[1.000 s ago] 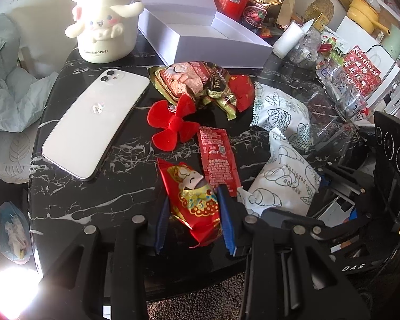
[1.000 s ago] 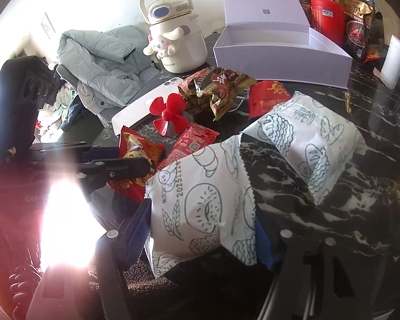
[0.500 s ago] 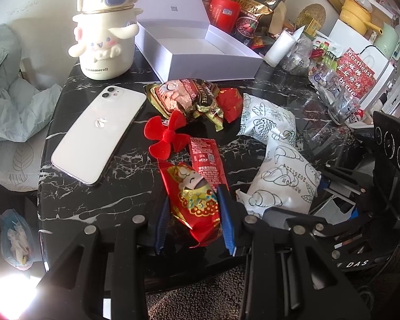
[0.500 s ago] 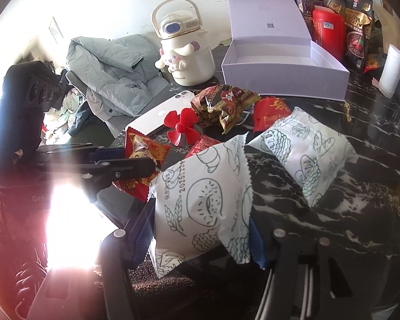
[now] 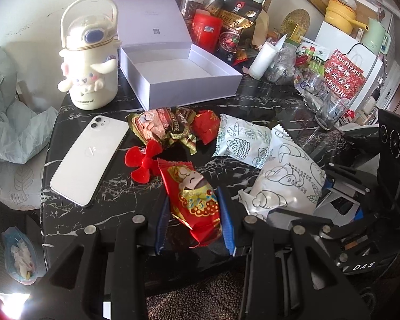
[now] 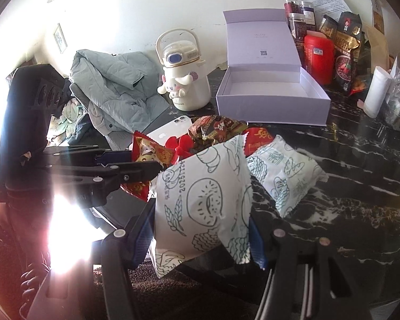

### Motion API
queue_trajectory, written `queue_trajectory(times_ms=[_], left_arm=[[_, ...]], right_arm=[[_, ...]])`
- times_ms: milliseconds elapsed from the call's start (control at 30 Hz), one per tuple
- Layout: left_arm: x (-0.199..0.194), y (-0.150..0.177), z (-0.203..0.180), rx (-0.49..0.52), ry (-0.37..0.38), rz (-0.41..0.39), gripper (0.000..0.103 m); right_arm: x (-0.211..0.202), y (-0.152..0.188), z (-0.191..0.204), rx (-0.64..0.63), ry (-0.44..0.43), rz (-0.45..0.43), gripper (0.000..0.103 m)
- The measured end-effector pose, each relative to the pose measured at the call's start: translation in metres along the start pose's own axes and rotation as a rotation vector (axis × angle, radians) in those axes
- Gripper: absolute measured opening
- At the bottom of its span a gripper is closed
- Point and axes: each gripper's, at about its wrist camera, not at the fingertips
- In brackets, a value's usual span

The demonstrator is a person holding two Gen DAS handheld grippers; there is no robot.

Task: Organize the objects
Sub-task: 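Lift both held packets and carry them toward the lavender gift box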

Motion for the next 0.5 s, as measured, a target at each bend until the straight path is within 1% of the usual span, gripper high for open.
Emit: queue_trajectory(times_ms=[167,500], left_arm=[[0.001,-0.014,-0.008,0.031,0.001,-0.008,0.032],[-0.001,-0.045,-0.012,0.086,-0.002,-0.015,0.032]], right_arm=[[-0.004,-0.009,-0.008,0.010,0.018,-0.011,0.062],[-0.004,-0.033,-0.024,0.019,0.022,-0.024,0.062]])
Point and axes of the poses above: each gripper's, at about its wrist camera, not at the fingertips, and x roughly the way its jaws point, z to its left, y to its underside, and after that the axes turned 15 degrees about z, right-handed
